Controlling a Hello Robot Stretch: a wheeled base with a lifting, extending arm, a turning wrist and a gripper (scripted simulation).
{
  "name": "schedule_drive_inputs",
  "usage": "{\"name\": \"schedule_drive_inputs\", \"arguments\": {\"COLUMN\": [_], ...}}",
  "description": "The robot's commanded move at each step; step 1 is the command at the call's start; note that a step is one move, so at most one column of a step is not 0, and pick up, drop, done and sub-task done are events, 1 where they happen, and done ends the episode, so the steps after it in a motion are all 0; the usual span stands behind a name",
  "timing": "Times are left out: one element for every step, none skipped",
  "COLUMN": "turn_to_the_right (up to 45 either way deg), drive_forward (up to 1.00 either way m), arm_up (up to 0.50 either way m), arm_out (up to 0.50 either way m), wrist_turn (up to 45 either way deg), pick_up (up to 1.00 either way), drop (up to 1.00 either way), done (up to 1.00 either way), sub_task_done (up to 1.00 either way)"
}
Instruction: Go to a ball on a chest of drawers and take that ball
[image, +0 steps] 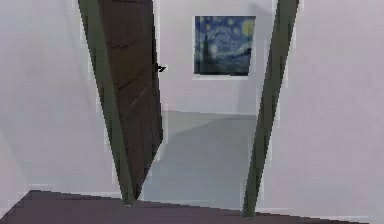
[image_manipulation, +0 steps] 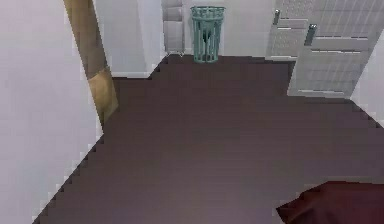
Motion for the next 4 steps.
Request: {"name": "schedule_drive_inputs", "arguments": {"turn_to_the_right": [-45.0, -36.0, 0.0, 0.0], "drive_forward": [0.00, 0.00, 0.30, 0.15], "arm_up": [0.00, 0.00, 0.00, 0.00], "arm_out": [0.00, 0.00, 0.00, 0.00], "wrist_turn": [0.0, 0.0, 0.0, 0.0], "pick_up": [0.00, 0.00, 0.00, 0.00], "drop": [0.00, 0.00, 0.00, 0.00], "done": [0.00, 0.00, 0.00, 0.00], "sub_task_done": [0.00, 0.00, 0.00, 0.00]}}
